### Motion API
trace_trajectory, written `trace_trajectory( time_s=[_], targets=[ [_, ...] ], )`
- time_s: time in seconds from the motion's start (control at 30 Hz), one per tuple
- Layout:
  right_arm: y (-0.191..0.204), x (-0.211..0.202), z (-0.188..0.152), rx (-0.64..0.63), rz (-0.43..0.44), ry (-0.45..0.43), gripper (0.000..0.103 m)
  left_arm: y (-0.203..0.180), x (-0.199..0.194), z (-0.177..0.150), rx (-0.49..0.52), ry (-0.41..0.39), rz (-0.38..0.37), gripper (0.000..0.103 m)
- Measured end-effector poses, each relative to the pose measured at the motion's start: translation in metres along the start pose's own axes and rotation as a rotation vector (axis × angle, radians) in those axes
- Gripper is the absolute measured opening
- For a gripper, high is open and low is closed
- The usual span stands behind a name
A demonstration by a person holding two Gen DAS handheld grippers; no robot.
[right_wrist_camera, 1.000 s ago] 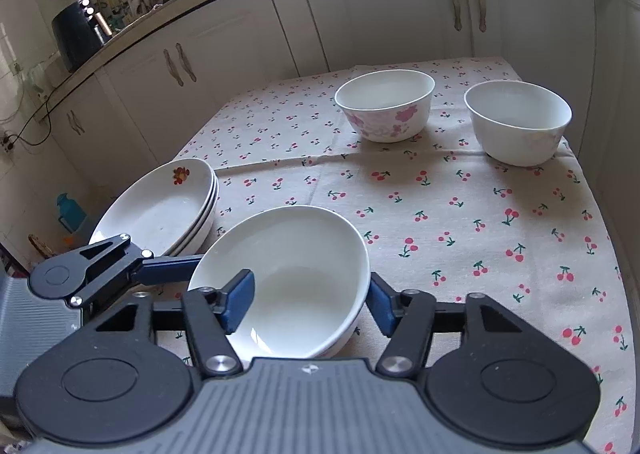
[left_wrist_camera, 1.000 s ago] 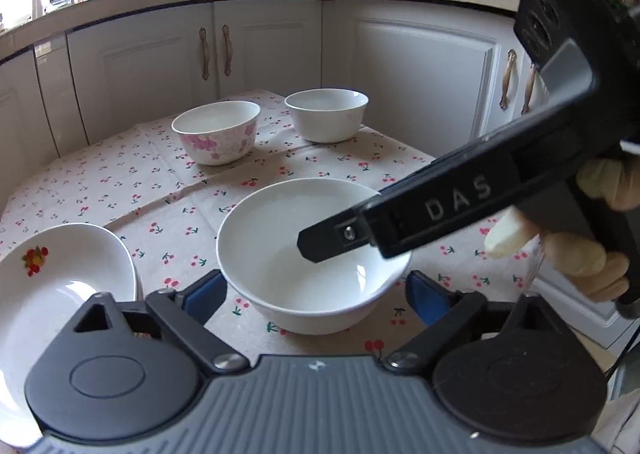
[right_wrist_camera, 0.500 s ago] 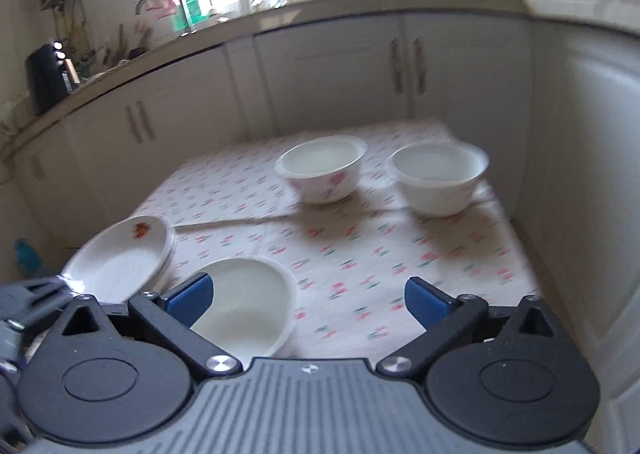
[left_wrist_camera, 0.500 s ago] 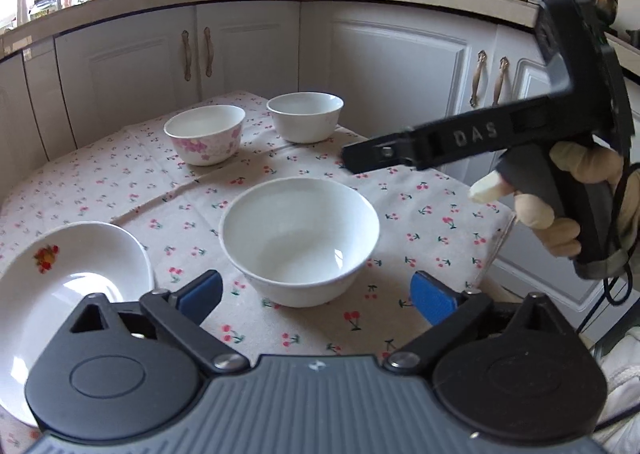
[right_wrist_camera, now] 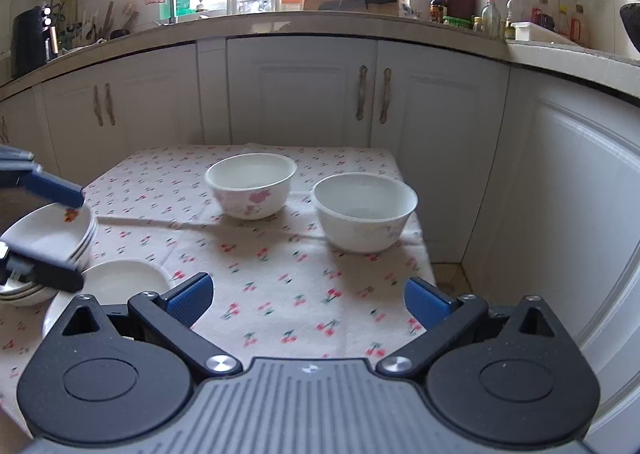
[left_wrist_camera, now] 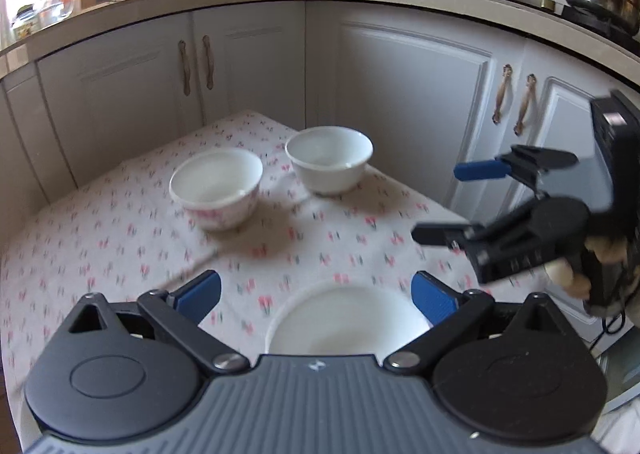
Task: Organize plates and bowls
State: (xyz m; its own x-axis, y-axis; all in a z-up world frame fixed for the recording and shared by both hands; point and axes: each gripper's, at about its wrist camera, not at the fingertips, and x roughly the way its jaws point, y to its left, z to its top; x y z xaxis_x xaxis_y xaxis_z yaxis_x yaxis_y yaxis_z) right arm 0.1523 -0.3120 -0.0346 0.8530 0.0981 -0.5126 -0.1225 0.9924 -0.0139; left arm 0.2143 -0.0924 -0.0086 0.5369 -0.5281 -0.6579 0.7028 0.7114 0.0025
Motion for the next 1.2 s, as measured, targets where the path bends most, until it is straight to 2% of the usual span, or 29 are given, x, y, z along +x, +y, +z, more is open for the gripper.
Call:
trace_trajectory(
  time_s=[0.07, 0.27, 0.47, 0.63, 0.73, 0.93, 1.07, 1.2],
  targets=[
    [-0.004, 0.007, 0.004, -0.002, 0.001, 0.009, 0.103, 0.005, 0.014, 0.018, 0.008, 0.006, -0.025, 0.101],
    [-0.019, 0.025, 0.015, -0.026, 0.041, 0.023, 0.103, 0.012, 0.058, 0.063, 0.028, 0.052, -0.036, 0.101],
    [-0.033, 0.042, 0.023, -0.103, 0.023, 0.045, 0.103, 0.012, 0.100, 0.099, 0.063, 0.087, -0.059, 0.101],
    [-0.052, 0.062, 0.031, -0.106, 0.037, 0.065, 0.103, 0.017, 0.143, 0.122, 0.019, 0.126, -0.091, 0.101],
    [-0.063, 0.074, 0.035, -0.075, 0.065, 0.073, 0.103, 0.021, 0.166, 0.131, 0.000, 0.160, -0.102, 0.101],
    [-0.063, 0.093, 0.037, -0.104, 0.087, 0.067, 0.102, 0.023, 0.196, 0.139, -0.012, 0.197, -0.109, 0.100],
    [-0.061, 0.104, 0.034, -0.119, 0.084, 0.071, 0.090, 0.024, 0.208, 0.146, -0.016, 0.205, -0.115, 0.098],
    [-0.062, 0.111, 0.034, -0.109, 0.083, 0.072, 0.090, 0.026, 0.218, 0.149, -0.030, 0.219, -0.111, 0.091]
  ],
)
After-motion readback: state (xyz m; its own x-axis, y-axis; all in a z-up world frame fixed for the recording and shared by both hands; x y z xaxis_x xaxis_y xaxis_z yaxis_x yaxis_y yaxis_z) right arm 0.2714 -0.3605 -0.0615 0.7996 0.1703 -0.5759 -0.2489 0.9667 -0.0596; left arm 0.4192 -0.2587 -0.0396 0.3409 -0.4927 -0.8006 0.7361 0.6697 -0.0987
